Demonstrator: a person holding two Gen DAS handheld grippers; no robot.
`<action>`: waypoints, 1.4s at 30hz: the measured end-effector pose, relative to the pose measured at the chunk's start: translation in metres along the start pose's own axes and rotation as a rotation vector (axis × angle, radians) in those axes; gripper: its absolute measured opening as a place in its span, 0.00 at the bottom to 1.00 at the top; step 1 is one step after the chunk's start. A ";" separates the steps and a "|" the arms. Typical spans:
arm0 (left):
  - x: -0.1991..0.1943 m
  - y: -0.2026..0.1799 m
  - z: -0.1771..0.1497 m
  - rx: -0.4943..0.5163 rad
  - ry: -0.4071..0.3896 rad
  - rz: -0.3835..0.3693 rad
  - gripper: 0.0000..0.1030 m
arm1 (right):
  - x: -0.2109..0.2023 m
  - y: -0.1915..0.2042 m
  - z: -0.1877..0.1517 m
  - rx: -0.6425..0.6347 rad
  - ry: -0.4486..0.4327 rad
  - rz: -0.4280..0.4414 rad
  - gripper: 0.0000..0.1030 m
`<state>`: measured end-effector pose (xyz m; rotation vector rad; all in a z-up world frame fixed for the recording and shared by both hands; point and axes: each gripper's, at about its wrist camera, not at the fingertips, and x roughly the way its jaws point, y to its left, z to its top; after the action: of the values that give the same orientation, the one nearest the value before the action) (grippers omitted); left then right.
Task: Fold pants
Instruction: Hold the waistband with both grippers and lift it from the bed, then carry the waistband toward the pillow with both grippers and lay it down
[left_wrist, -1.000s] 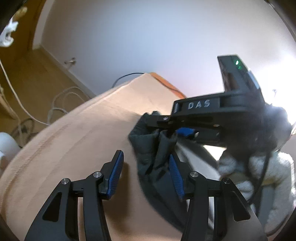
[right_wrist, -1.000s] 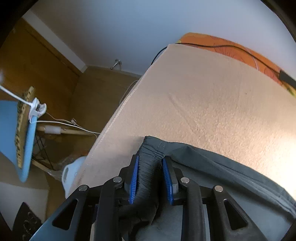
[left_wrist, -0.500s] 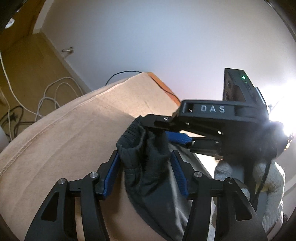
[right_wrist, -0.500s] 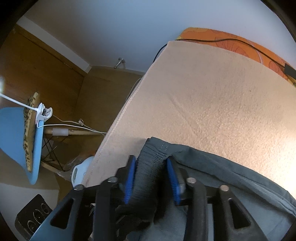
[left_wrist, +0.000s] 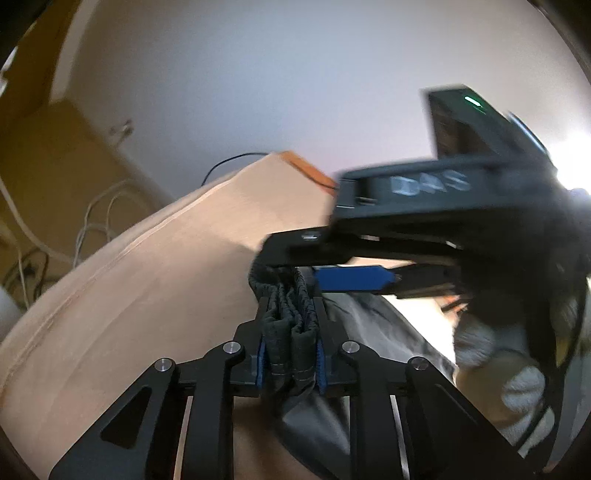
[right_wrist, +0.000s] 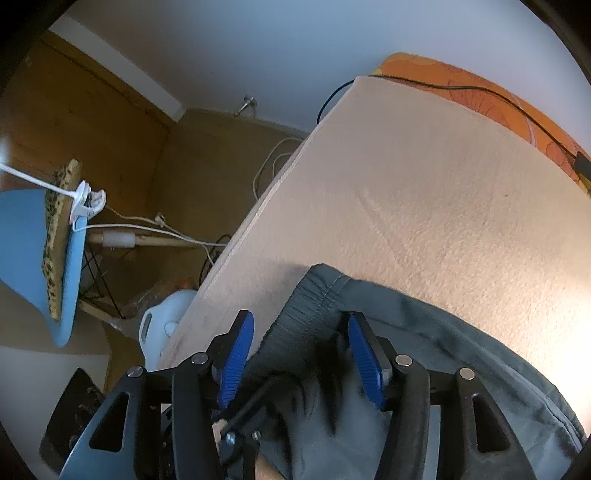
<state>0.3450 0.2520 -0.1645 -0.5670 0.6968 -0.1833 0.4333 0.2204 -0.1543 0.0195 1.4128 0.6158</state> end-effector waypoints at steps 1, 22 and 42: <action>-0.002 -0.006 -0.003 0.031 -0.006 -0.009 0.16 | 0.000 0.001 0.000 -0.009 0.006 -0.005 0.59; -0.022 -0.068 -0.031 0.273 -0.012 -0.095 0.15 | -0.020 -0.017 -0.020 -0.057 0.041 -0.003 0.18; -0.082 -0.242 -0.088 0.433 0.025 -0.304 0.15 | -0.217 -0.122 -0.140 0.169 -0.316 0.109 0.14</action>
<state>0.2317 0.0403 -0.0408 -0.2513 0.5686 -0.6102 0.3456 -0.0198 -0.0268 0.3175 1.1576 0.5540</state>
